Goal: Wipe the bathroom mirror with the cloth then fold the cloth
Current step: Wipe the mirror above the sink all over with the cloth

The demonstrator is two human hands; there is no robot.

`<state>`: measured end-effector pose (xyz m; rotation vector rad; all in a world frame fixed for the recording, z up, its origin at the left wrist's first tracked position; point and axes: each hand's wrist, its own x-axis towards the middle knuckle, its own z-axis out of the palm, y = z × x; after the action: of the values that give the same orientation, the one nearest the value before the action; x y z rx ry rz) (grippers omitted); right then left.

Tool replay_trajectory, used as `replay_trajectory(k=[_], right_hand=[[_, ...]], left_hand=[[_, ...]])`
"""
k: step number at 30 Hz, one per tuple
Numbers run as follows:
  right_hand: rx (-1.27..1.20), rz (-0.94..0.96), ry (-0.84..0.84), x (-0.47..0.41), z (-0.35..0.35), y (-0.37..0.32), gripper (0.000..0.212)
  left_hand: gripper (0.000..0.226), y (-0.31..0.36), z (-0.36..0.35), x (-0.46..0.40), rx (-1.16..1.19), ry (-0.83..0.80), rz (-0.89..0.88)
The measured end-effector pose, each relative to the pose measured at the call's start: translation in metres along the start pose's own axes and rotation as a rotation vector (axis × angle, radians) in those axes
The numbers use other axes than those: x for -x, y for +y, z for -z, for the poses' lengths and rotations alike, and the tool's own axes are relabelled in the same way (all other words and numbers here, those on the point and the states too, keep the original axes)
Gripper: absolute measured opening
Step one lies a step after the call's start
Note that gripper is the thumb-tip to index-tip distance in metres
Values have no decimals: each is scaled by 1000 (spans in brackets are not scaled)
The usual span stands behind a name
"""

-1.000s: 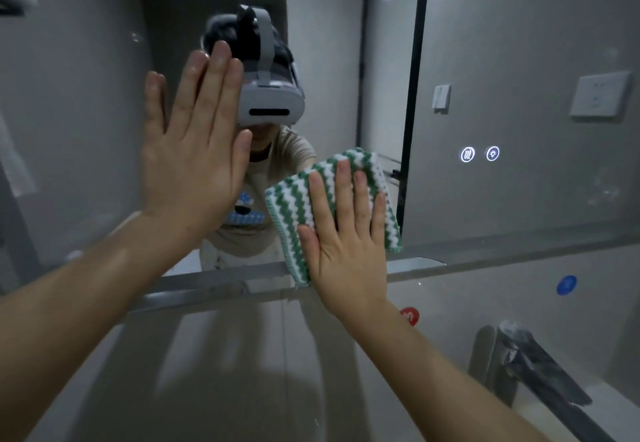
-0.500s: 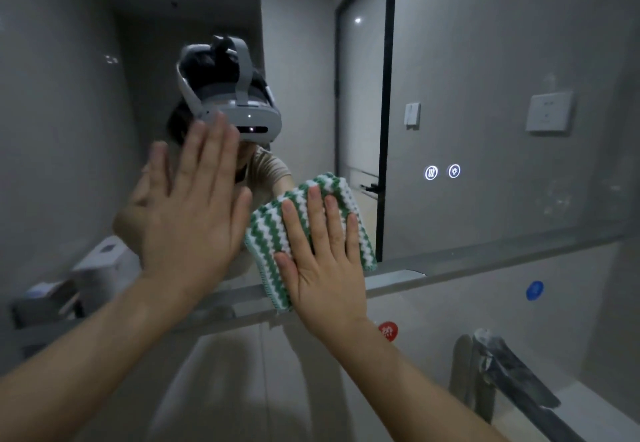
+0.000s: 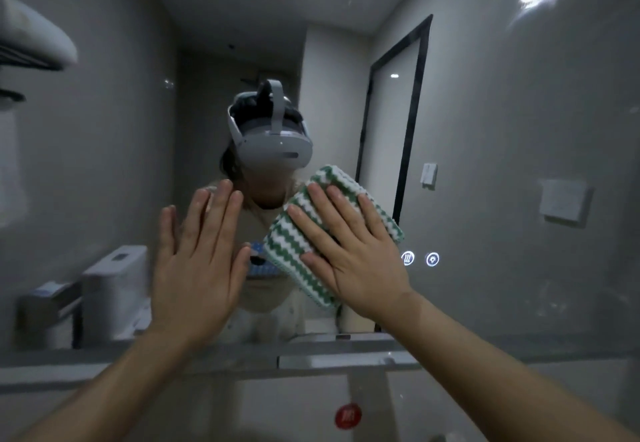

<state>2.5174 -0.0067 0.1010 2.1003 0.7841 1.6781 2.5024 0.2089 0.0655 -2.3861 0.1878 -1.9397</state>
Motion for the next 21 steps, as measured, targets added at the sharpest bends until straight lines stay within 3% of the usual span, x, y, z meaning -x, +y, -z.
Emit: replay_trajectory(k=[10,21], right_hand=[[-5,40,30,-62,21,70,52],[-5,-149,-28,-159,48,145,58]], left_hand=[[58,31,4,-76,5,69,87],[58,26,19,-182,44,138,132]])
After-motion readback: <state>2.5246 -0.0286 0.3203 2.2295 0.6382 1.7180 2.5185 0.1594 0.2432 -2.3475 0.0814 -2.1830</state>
